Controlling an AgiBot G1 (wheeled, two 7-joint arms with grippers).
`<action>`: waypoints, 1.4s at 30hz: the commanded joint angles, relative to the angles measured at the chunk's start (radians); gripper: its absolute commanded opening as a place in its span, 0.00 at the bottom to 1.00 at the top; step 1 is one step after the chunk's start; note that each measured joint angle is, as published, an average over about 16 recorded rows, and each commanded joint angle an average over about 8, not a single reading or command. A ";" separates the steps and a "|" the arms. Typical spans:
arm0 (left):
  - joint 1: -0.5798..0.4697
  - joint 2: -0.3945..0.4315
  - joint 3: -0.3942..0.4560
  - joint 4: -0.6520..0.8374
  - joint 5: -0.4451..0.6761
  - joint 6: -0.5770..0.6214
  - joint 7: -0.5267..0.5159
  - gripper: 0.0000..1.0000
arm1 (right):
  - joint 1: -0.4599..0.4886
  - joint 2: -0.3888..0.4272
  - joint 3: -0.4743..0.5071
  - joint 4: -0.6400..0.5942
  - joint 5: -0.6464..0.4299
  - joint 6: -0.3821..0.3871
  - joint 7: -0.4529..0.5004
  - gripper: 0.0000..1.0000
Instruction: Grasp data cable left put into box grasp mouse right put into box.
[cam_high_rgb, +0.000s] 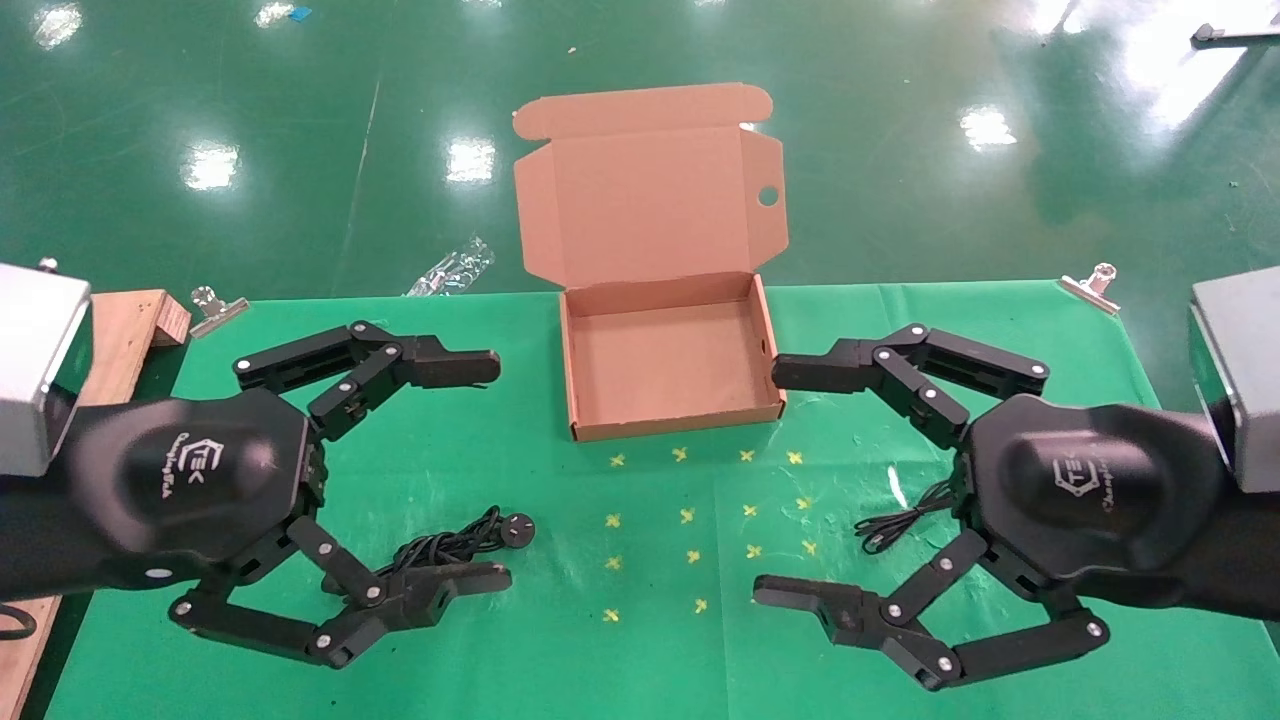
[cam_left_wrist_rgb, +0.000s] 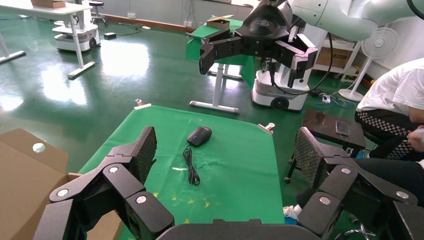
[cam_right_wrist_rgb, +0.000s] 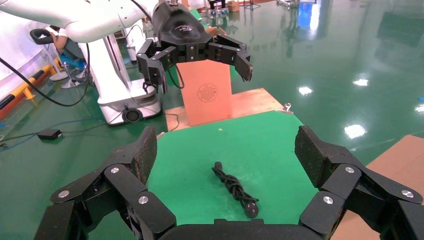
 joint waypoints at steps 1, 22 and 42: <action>0.000 0.000 0.000 0.000 -0.001 0.000 0.000 1.00 | 0.000 -0.001 0.001 0.000 0.004 0.000 0.001 1.00; -0.097 0.110 0.304 -0.006 0.823 -0.213 -0.157 1.00 | -0.040 0.081 -0.154 0.060 -0.492 0.176 0.106 1.00; -0.181 0.260 0.418 0.169 1.164 -0.325 -0.192 1.00 | -0.089 0.106 -0.136 0.062 -0.477 0.218 0.091 1.00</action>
